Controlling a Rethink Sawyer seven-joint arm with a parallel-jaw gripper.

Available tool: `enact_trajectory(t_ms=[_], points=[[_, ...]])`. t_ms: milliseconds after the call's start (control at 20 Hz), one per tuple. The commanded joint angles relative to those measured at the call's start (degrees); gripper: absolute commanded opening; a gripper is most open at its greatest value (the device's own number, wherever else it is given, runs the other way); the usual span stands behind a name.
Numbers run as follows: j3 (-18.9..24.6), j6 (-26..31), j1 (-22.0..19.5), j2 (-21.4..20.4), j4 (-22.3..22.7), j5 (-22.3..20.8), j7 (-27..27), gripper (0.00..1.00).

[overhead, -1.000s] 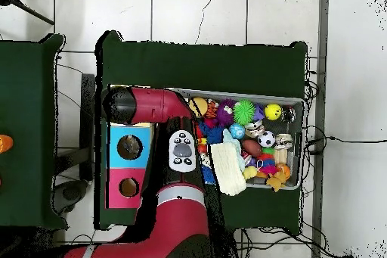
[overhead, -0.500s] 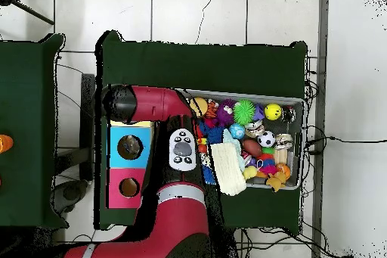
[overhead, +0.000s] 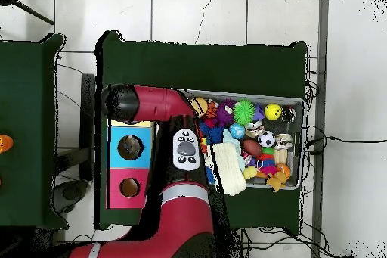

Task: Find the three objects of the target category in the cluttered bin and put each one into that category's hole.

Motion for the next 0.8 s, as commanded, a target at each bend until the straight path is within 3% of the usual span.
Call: enact_trajectory(t_ms=[50, 300, 550, 800], points=[[5.1, -17.8, -6.7, 7.0, 7.5, -5.7, 6.8, 1.0], [3.4, -11.4, -6.0, 2.7, 9.4, -5.0, 7.6, 1.0], [0.5, -9.1, -3.9, 1.4, 6.4, -5.9, 7.5, 1.0], [0.8, -5.1, -3.6, -0.7, 6.1, -6.8, 5.1, 1.0]])
